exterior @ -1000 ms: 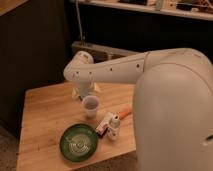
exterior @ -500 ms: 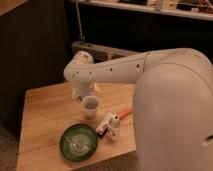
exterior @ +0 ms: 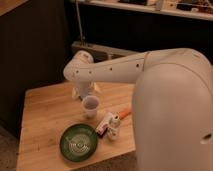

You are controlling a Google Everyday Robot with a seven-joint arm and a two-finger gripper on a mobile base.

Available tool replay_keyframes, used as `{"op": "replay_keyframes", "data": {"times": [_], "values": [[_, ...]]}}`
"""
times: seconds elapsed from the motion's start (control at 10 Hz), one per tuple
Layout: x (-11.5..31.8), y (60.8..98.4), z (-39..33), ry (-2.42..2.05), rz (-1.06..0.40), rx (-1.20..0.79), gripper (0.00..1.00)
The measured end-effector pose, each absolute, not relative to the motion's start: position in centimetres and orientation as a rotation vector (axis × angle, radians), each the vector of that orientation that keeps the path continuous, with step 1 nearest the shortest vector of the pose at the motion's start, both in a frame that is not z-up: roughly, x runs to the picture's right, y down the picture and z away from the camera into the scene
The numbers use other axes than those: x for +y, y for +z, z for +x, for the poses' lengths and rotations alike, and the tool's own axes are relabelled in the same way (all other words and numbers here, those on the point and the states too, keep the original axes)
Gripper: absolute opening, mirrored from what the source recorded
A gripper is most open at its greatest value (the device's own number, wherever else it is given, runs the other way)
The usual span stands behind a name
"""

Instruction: Place the pepper in the ceramic bowl

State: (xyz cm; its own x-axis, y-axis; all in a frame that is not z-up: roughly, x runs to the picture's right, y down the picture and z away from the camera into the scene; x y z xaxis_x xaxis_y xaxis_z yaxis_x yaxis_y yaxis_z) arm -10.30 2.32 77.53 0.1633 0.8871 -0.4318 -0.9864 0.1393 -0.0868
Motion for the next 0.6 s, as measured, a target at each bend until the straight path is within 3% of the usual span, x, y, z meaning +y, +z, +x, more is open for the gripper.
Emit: {"op": "replay_keyframes", "data": {"times": [0.6], "values": [[5.0, 78.0, 1.7, 1.779, -0.464, 0.46, 0.8]]}}
